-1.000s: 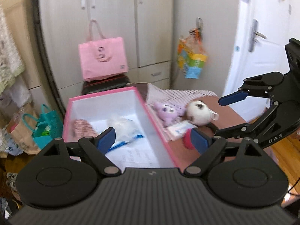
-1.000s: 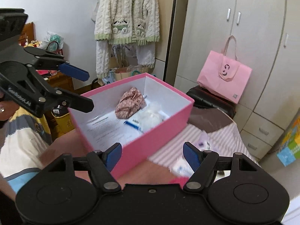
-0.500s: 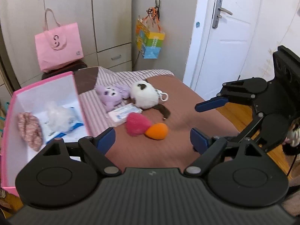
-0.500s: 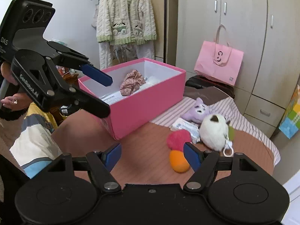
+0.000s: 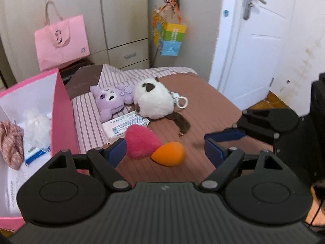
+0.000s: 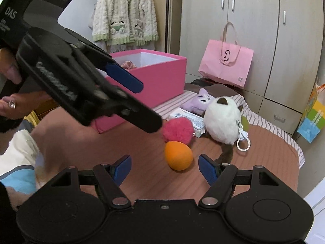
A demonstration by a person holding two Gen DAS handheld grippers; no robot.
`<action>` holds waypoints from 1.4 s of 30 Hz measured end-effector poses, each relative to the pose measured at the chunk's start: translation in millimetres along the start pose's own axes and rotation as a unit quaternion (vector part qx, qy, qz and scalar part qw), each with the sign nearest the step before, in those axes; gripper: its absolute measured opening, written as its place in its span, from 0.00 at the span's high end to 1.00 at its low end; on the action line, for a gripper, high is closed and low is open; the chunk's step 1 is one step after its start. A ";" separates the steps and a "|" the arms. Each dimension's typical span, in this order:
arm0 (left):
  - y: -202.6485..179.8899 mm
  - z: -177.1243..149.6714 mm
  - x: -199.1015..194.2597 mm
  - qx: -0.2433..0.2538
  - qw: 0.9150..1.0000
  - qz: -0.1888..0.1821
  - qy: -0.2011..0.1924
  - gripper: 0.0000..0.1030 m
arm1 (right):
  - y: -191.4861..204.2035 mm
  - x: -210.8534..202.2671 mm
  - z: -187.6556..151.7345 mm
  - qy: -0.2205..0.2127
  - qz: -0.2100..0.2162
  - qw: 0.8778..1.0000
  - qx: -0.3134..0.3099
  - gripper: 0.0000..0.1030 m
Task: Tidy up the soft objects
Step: 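Grasp the pink pom-pom with the left gripper while the right grasps the orange sponge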
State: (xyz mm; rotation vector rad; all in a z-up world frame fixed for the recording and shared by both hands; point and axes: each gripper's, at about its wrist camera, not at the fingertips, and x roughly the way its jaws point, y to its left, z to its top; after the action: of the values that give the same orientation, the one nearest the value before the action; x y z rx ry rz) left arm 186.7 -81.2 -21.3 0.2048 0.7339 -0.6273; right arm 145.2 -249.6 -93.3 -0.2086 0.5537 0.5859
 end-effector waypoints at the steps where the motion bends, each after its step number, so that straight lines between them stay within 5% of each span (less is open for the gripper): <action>1: 1.8 -0.1 5.5 -0.008 1.000 0.001 0.001 0.19 | -2.9 5.1 -0.7 0.001 0.003 1.000 0.007 0.28; 11: 9.8 -1.0 63.2 -0.037 0.996 0.078 -0.001 0.25 | -17.7 53.4 -11.2 0.009 -0.016 0.999 0.046 0.29; 22: 35.6 -15.3 89.1 -0.138 0.989 0.057 0.015 0.31 | -14.7 65.6 -13.2 0.001 -0.024 0.996 0.081 0.55; 27: 35.0 -20.4 87.4 -0.149 0.988 0.034 0.006 0.52 | -8.0 65.5 -15.7 -0.008 -0.041 0.996 0.080 0.56; 42: 27.2 -39.8 46.2 -0.172 0.982 0.047 -0.058 0.58 | 8.1 53.9 -25.5 -0.026 -0.077 0.992 0.095 0.57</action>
State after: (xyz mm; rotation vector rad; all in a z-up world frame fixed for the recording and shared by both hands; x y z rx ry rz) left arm 207.0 -65.4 -83.0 -0.1156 0.7030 -0.4094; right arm 166.9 -226.4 -144.4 -0.0549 0.5349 0.3847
